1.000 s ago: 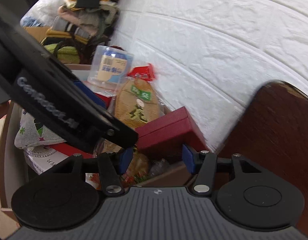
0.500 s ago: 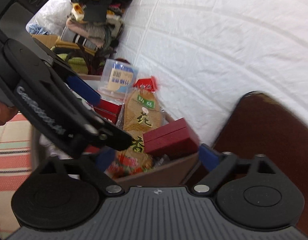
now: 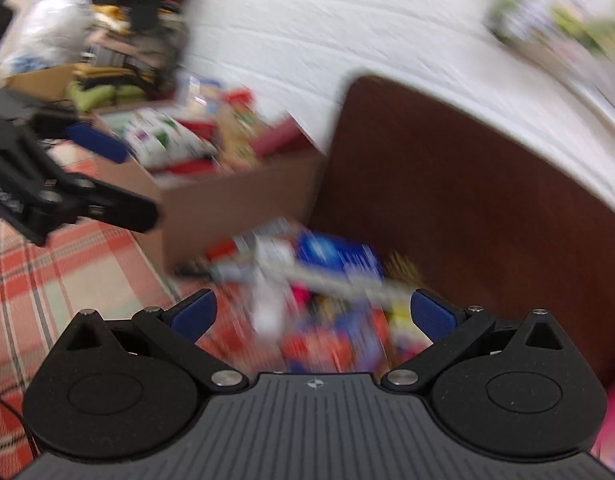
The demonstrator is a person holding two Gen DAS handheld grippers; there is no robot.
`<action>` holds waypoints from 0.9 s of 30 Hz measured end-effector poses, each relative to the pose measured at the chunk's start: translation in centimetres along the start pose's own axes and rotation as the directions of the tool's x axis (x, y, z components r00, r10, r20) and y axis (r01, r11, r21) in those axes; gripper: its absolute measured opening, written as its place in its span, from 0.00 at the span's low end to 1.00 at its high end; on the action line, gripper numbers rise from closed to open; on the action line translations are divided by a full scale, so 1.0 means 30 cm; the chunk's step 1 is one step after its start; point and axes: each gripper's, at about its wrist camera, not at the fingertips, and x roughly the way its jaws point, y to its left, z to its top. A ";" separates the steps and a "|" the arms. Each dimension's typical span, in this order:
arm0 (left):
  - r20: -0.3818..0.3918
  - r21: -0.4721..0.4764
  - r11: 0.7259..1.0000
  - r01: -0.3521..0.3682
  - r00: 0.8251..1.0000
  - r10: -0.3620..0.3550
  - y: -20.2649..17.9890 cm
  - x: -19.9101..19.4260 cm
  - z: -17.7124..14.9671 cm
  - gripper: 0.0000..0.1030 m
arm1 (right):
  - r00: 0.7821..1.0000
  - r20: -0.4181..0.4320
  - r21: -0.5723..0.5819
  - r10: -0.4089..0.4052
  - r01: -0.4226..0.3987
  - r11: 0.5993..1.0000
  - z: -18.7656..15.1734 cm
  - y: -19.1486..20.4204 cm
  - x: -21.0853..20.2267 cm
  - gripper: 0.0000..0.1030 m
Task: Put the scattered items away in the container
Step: 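Release the red box from the left tool and withdraw, then grasp the blue tape roll with the left tool while the right tool grasps the black tape roll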
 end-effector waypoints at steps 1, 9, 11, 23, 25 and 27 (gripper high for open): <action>-0.007 -0.008 1.000 0.012 1.000 -0.012 -0.021 0.001 -0.030 1.00 | 1.000 -0.018 0.041 -0.016 0.017 0.999 -0.042 -0.008 -0.017 0.99; -0.119 -0.030 0.996 0.079 0.989 -0.082 -0.165 0.075 -0.208 1.00 | 0.992 -0.085 0.260 -0.094 0.113 0.959 -0.271 -0.008 -0.068 0.99; -0.140 -0.033 0.995 0.096 0.985 -0.099 -0.180 0.093 -0.228 1.00 | 0.991 -0.077 0.259 -0.107 0.124 0.958 -0.293 0.009 -0.072 0.99; -0.142 -0.062 0.993 0.100 0.984 -0.108 -0.156 0.227 -0.180 0.94 | 0.984 -0.061 0.258 -0.168 0.178 0.950 -0.257 -0.006 0.003 0.89; -0.154 -0.064 0.993 0.103 0.982 -0.111 -0.151 0.253 -0.178 0.91 | 0.987 -0.067 0.267 -0.148 0.160 0.950 -0.261 -0.028 0.016 0.85; -0.162 -0.061 0.991 0.116 0.979 -0.124 -0.150 0.275 -0.174 0.89 | 0.990 -0.063 0.291 -0.128 0.141 0.946 -0.263 -0.055 0.016 0.83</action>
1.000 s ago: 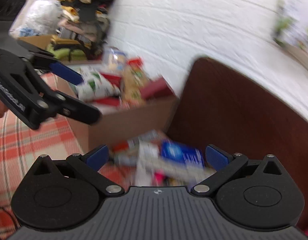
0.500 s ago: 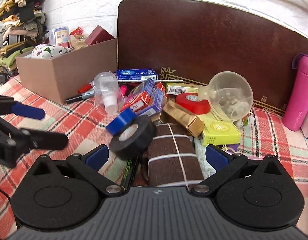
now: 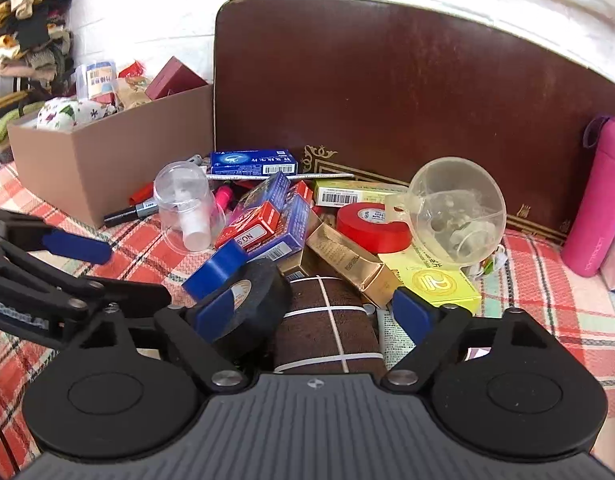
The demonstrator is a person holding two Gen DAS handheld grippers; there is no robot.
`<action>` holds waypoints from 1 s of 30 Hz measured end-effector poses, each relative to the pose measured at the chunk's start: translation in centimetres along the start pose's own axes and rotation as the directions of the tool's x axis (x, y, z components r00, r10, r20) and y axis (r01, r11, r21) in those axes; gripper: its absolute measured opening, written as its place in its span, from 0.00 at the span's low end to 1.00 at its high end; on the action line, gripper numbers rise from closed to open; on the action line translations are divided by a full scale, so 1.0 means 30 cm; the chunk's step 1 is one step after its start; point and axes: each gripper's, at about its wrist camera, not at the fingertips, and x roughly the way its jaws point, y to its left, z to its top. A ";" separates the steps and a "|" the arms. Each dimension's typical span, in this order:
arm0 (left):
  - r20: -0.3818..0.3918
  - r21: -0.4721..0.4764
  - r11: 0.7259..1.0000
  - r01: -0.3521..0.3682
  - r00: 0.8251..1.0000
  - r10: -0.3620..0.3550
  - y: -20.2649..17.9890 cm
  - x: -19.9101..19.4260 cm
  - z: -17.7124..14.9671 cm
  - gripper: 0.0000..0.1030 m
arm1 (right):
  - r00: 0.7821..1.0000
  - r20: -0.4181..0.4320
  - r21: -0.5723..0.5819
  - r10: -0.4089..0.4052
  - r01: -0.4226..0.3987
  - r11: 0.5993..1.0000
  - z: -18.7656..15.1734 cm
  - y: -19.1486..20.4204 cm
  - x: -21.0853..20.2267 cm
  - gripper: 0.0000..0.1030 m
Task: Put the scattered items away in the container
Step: 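Grasp the blue tape roll with the left tool while the right tool grasps the black tape roll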
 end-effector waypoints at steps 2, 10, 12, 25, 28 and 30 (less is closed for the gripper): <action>-0.009 0.006 1.000 0.013 1.000 -0.013 0.003 0.021 0.008 0.84 | 1.000 -0.005 0.029 0.027 -0.027 0.999 0.008 -0.026 0.003 0.75; -0.019 0.065 0.997 0.037 0.999 -0.035 -0.006 0.100 0.037 0.69 | 0.983 -0.070 0.034 0.170 -0.168 0.985 0.038 -0.041 0.068 0.49; -0.031 0.063 0.997 0.051 0.998 -0.049 0.003 0.122 0.044 0.67 | 0.980 -0.076 0.025 0.182 -0.180 0.983 0.045 -0.040 0.082 0.48; -0.039 0.056 0.995 0.080 0.996 -0.078 0.031 0.156 0.043 0.42 | 0.965 -0.101 -0.001 0.243 -0.244 0.970 0.054 -0.015 0.132 0.37; -0.032 0.066 0.995 0.081 0.996 -0.079 0.023 0.125 0.034 0.36 | 0.968 -0.105 -0.038 0.230 -0.235 0.971 0.049 0.013 0.103 0.36; -0.033 0.055 0.995 0.088 0.996 -0.087 0.024 0.103 0.022 0.32 | 0.967 -0.105 -0.046 0.231 -0.237 0.970 0.042 0.022 0.078 0.36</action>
